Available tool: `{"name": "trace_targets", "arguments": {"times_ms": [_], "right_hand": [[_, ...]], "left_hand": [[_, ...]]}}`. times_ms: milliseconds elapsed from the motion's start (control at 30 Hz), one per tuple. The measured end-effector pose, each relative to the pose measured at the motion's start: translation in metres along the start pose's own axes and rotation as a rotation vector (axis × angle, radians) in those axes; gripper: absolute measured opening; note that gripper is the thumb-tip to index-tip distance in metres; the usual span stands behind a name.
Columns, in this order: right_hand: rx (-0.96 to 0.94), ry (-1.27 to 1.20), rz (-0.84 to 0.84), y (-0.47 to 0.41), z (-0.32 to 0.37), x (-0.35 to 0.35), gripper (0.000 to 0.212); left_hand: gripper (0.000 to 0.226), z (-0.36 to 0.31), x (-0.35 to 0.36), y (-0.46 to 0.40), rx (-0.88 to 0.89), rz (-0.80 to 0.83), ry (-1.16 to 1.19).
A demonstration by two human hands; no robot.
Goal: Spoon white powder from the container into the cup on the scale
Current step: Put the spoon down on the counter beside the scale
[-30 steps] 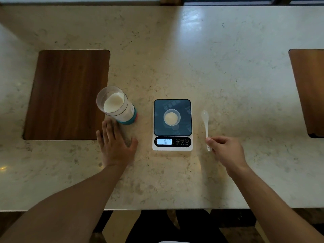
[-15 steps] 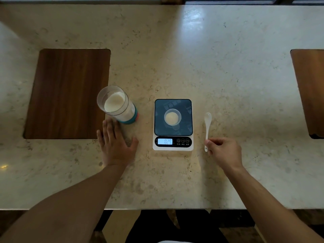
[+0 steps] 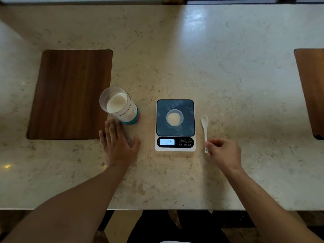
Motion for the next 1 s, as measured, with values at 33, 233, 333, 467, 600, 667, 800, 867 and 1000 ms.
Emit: {"name": "trace_targets", "arguments": {"times_ms": [33,233,333,467,600,667,800,867,1000], "right_hand": [[-0.001,0.007,0.000,-0.0001,0.0002,0.0004,0.003],[0.002,0.053,0.002,-0.0012,0.0016,0.0013,0.006],[0.035,0.051,0.019,-0.0021,0.0022,0.0009,0.007],[0.049,0.045,0.017,-0.0014,0.0039,0.0011,0.006],[0.065,0.040,0.007,0.0003,0.0045,0.0012,0.007],[0.071,0.033,0.004,0.0008,0.0046,0.0008,0.009],[0.081,0.028,0.003,0.0015,0.0063,0.0017,0.017],[0.080,0.043,0.009,0.0016,0.0070,0.0018,0.018],[0.072,0.059,0.010,0.0015,0.0069,0.0011,0.019]], "left_hand": [[0.095,-0.0002,-0.0003,0.0001,-0.003,0.002,-0.001],[0.095,0.0012,0.0014,-0.0006,-0.007,0.004,-0.001],[0.095,0.0017,0.0033,-0.0016,-0.013,0.003,0.004],[0.094,0.0024,0.0043,-0.0015,-0.011,0.004,0.002],[0.095,0.0029,0.0036,-0.0008,-0.012,0.003,0.008],[0.095,0.0016,0.0029,-0.0008,-0.011,0.009,0.002],[0.095,0.0018,0.0022,-0.0006,-0.015,0.013,-0.005],[0.095,0.0023,0.0028,-0.0005,-0.014,0.013,-0.006],[0.096,0.0038,0.0053,-0.0013,-0.014,0.008,-0.010]]}}
Point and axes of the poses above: each hand's wrist, its own y-axis away from the middle knuckle, its own x-axis out of the palm, z = x × y, the point moved 1 cm from there along -y, towards the middle knuckle, and after that the axes turned 1 degree about z, right-handed, at the moved point
